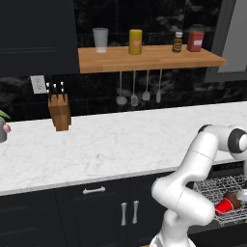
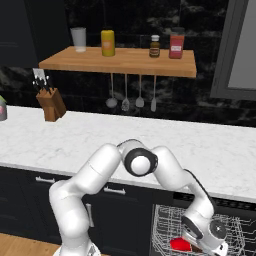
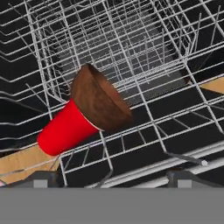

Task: Pick up the cup and bowl from the counter, place them in the dishwasher, and close the dishwasher door.

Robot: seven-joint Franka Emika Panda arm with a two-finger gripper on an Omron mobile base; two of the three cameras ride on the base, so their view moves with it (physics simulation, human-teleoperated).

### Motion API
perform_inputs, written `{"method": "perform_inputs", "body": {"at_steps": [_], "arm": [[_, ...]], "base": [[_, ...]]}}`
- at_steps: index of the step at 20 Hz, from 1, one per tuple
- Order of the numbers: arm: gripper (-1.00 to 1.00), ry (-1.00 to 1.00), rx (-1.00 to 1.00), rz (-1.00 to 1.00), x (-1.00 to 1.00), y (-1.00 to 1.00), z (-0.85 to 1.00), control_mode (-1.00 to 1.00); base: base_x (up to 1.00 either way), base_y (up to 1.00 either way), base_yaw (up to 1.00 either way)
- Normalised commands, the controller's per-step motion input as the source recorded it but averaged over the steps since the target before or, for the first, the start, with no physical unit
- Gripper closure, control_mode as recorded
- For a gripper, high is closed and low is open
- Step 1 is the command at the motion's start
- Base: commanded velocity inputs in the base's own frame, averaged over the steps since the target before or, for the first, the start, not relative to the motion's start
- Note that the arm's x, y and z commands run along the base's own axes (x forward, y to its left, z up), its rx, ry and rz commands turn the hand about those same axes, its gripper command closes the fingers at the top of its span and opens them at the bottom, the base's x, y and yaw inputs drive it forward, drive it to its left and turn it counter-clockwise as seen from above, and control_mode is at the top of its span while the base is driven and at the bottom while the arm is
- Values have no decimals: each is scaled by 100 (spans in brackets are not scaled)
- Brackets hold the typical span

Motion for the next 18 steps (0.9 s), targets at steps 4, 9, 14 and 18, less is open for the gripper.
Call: {"method": "perform_inputs", "body": {"at_steps": [4,9,14,18], "arm": [[-100,5,0,2,-62,-9,-12,-100],[-100,0,0,7,-13,-19,-31,-100],[-100,-2,-1,8,1,-21,-38,-100],[-100,-1,-6,6,11,-2,-47,-100]], "base": [[0,0,0],[0,0,0],[0,0,0],[0,0,0]]}}
